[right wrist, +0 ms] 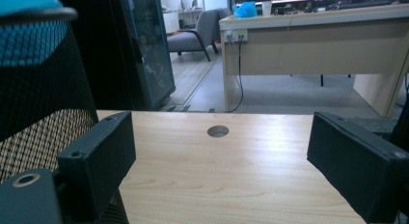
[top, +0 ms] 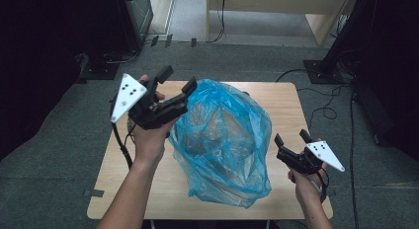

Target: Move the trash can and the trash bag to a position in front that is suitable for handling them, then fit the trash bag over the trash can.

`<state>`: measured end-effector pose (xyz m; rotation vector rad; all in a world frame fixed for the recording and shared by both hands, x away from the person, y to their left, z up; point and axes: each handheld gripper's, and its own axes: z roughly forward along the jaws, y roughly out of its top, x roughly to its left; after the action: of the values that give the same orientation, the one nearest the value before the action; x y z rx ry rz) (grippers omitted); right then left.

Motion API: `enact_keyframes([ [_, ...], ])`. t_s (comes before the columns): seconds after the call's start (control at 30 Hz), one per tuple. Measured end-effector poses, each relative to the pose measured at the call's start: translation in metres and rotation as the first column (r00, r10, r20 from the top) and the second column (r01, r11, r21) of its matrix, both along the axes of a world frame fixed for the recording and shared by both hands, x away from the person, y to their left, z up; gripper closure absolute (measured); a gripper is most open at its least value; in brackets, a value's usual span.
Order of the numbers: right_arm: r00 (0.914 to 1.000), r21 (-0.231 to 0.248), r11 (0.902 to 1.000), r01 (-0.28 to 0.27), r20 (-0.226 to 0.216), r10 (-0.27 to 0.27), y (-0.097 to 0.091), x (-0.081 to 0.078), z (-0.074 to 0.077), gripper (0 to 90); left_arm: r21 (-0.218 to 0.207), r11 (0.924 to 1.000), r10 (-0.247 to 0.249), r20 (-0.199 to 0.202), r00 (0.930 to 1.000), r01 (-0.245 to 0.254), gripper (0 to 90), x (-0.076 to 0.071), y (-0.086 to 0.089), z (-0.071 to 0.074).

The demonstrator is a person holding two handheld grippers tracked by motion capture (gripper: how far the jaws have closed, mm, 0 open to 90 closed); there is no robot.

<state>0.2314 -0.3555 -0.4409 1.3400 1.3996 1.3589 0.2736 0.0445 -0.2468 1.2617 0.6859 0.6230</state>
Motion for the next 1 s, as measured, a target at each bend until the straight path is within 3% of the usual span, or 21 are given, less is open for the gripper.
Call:
enact_keyframes([
  [0.1, 0.9998, -0.002, 0.9999, 0.012, 0.018, -0.012, -0.003, -0.002, 0.006, 9.8, 0.001, 0.9998, 0.019, 0.024, 0.9995, -0.019, 26.6, -0.009, 0.013, 0.002],
  [0.23, 0.9992, 0.001, 0.9996, 0.028, 0.029, -0.028, -0.005, -0.005, 0.015, 10.0, 0.026, 0.9983, 0.052, 0.032, 0.9982, -0.052, 26.8, -0.019, 0.029, -0.006],
  [0.6, 0.9948, -0.008, 1.0, -0.003, 0.101, 0.003, 0.004, -0.018, 0.048, 10.1, 0.024, 0.9972, 0.072, -0.052, 0.9961, -0.07, 27.3, -0.031, 0.049, -0.045],
  [0.93, 0.987, 0.042, 0.998, -0.047, 0.156, 0.04, 0.013, -0.031, 0.074, 10.5, 0.024, 0.998, 0.06, -0.108, 0.9923, -0.058, 27.3, -0.038, 0.055, -0.069],
  [1.0, 0.9837, 0.065, 0.9947, -0.08, 0.166, 0.068, 0.014, -0.034, 0.077, 17.5, 0.027, 0.9987, 0.045, -0.115, 0.9923, -0.042, 27.3, -0.039, 0.053, -0.072],
])
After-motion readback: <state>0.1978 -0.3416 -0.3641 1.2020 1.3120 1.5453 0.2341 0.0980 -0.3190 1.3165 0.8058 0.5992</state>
